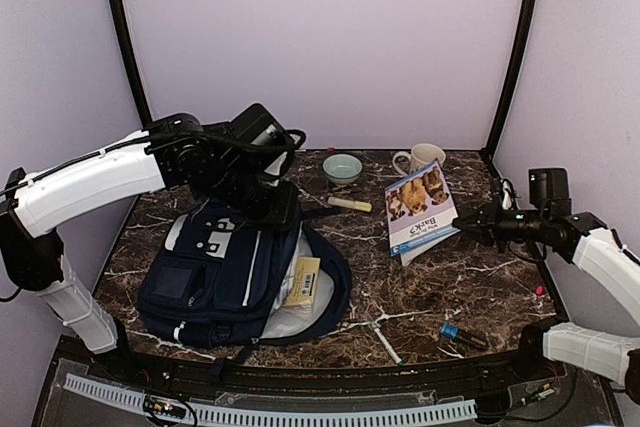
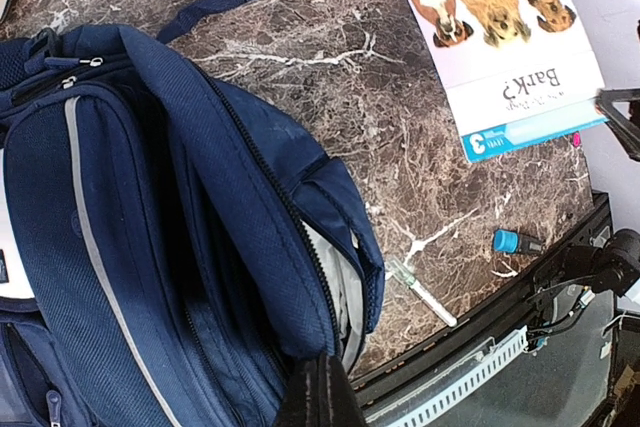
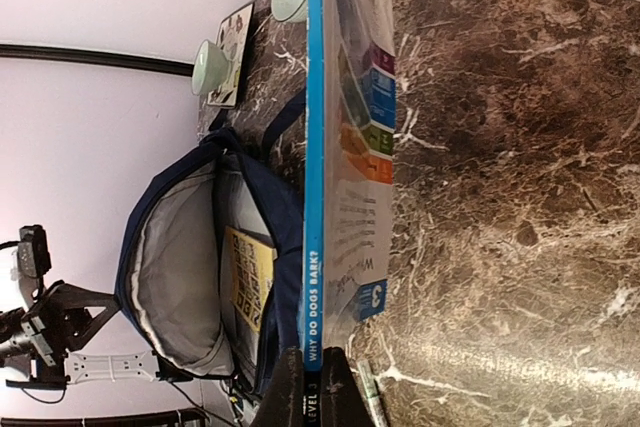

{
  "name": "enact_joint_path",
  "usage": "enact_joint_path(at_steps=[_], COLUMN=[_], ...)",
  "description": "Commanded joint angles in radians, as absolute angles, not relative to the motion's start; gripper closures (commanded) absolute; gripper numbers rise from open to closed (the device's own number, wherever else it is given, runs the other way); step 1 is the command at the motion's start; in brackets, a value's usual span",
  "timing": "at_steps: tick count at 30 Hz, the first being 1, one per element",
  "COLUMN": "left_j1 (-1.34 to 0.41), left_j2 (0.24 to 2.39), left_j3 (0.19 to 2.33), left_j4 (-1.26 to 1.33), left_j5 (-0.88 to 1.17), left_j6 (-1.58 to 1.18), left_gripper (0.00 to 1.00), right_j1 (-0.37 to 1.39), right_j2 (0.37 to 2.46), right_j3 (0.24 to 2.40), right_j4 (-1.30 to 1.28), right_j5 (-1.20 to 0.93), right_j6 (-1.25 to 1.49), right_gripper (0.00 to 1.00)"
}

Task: Pack the student bag
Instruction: Pick up the book from the center of the board, then place the book in the largest pocket of the bag.

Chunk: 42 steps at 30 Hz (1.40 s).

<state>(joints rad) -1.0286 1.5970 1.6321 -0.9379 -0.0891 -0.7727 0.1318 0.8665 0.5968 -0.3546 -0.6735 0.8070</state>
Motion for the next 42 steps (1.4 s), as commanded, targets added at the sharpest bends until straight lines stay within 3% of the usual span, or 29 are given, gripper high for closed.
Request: enact_joint_path(at_steps=[1,18,30,37,42], left_j1=[-1.005,-0.947,-0.936,-0.939,-0.958], left_j2=[1.575,1.502,1.466,1.439,1.432], left_j3=[1.682,1.627,1.595,1.559,1.540], left_j4=[-0.926,-0.887,-0.840,-0.786,-0.755], left_j5=[-0.140,-0.177,-0.131,-0.057,-0.034], left_j6=[-0.736,-0.758,-0.739,-0.732,-0.746], left_gripper=[1.00,1.00,1.00,1.00,1.00], right_j1=[0.195,0.575,0.823,0.851,0.851], right_j2=[0.844,0.918,1.041,1.160,1.300], right_j3=[0.714,0.933,0.900,0.872,0.941], right_j4=[-0.396,-0.463,-0.438,-0.299,-0.348], right_j5=[-0.695,-0.686,-0.687,-0.744,-0.808], right_j6=[0.852,0.925,0.954,0.918,0.803], right_gripper=[1.00,1.00,1.00,1.00,1.00])
